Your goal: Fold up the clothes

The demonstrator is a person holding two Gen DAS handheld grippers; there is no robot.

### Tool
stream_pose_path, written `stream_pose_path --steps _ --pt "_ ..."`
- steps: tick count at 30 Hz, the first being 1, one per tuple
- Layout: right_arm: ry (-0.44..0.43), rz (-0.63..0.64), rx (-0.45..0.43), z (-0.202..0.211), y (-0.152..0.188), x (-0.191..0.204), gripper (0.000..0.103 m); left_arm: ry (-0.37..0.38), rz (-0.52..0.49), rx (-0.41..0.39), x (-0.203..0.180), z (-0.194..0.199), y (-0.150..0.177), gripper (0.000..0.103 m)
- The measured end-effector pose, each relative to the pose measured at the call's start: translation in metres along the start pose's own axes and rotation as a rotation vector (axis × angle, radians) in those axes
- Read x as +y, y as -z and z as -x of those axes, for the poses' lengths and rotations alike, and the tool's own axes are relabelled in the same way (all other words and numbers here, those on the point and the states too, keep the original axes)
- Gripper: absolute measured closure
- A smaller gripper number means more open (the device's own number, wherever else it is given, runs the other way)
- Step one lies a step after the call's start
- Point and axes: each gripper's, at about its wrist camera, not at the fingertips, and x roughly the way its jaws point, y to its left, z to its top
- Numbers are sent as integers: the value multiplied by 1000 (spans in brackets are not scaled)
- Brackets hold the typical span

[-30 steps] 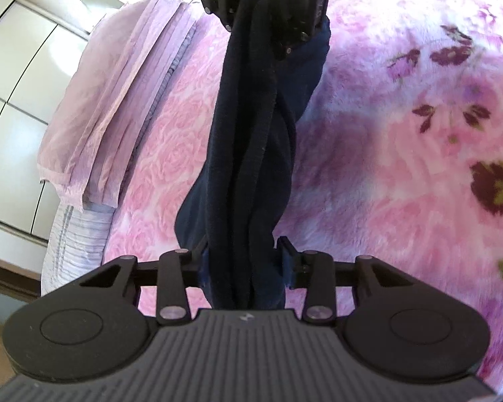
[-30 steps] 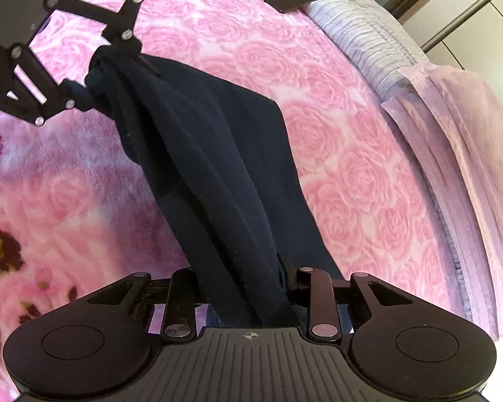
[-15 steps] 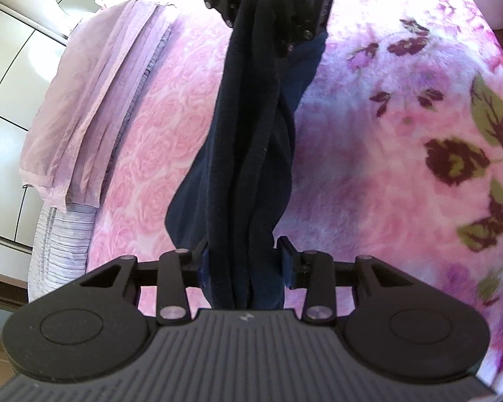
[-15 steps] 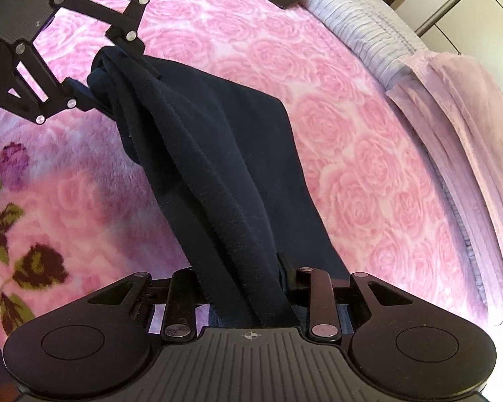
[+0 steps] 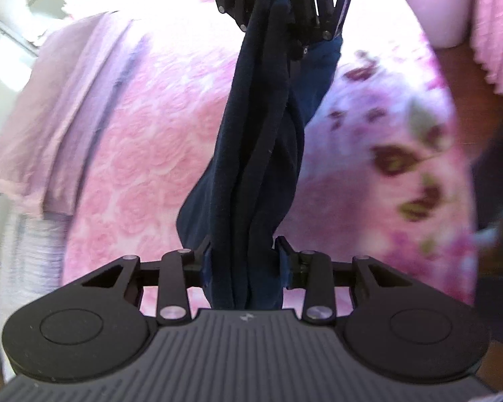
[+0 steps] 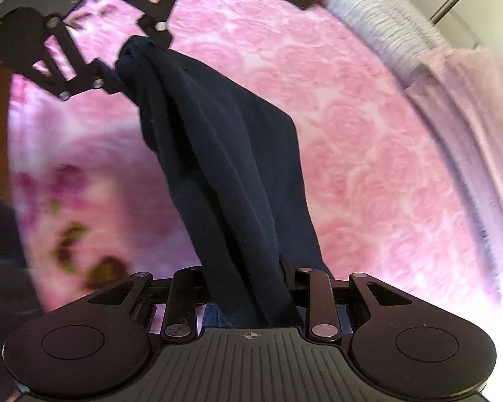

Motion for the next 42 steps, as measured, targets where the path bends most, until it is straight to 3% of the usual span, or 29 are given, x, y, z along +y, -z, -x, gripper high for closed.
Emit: stream_pose_path --steps 2,7,10,12,15,17,19,22,27,31,34,38,42 --pt "-99 -19 19 19 -4 2 76 126 13 -6 14 26 -2 71" --pt "-442 -56 63 48 -14 -16 76 480 86 9 62 66 -11 71" --pt "-638 -80 93 59 -20 -28 76 607 141 43 87 48 -14 69" --pt "-728 -104 133 35 -22 -45 76 666 182 66 102 27 -15 67" --pt "-714 -182 168 -30 -15 -79 76 659 320 87 118 -32 -10 59" --pt "-684 -242 184 -76 -9 -103 70 607 431 87 133 -45 -1 51" --pt "-644 -311 186 -117 -3 -128 47 554 541 87 148 -58 8 53" --pt "-528 -456 98 -131 11 -159 31 471 706 86 170 -78 21 53" --pt "-338 -819 -176 -94 65 -184 25 337 953 86 201 -110 42 52" --pt "-290 -1124 -257 -73 127 -175 25 348 944 117 179 -128 40 50" --pt "-318 -1263 -269 -69 159 -152 25 357 938 140 163 -141 39 50" --pt "-380 -1369 -272 -76 181 -119 25 368 928 171 141 -159 37 49" --pt "-406 -1389 -301 -91 180 -102 25 372 916 197 127 -169 34 49"
